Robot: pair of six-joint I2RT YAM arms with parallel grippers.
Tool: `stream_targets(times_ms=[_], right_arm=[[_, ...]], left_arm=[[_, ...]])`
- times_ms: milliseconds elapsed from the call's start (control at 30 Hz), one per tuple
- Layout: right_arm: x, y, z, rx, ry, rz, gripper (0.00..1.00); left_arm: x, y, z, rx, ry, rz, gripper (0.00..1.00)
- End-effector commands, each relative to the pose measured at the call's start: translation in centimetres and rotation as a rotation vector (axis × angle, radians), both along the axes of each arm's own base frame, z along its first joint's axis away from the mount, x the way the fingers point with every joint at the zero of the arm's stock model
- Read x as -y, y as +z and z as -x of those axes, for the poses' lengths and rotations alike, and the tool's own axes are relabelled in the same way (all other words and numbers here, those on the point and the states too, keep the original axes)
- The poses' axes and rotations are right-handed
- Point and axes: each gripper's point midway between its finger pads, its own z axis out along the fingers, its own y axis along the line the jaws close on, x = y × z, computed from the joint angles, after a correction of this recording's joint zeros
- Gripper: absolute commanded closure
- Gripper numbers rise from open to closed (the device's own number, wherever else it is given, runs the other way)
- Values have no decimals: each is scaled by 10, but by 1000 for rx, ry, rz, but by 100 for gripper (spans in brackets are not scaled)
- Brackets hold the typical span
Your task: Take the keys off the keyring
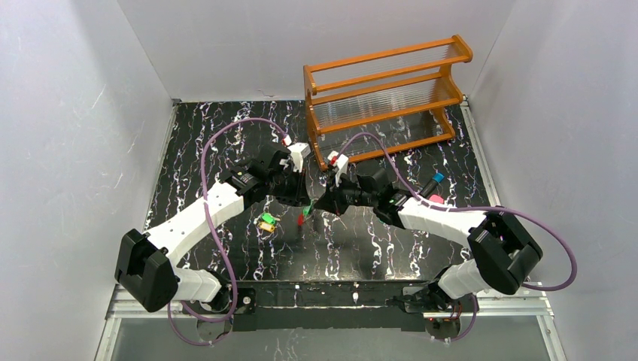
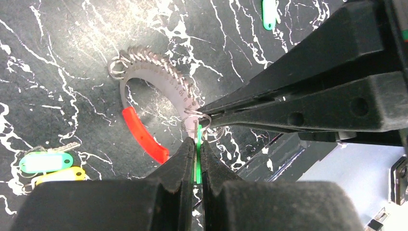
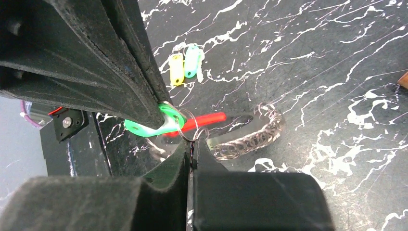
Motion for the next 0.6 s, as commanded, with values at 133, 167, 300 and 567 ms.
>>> stream_targets(times_ms=[133,167,300,567], right_arm=[[5,25,-11,111,-36,-57,99],[7,27,-11,119,-36,-70,99],[16,36,-8,145,-23,-114,99],[28,42,2,174,26,-179,99]], left_arm=[[-16,13,-2,27,92,-38,100],[-21,11,-3,26,113,-55,100],[-40,7,-7,26,204,-112,100],[-53,5,-10,3,269,-136,100]])
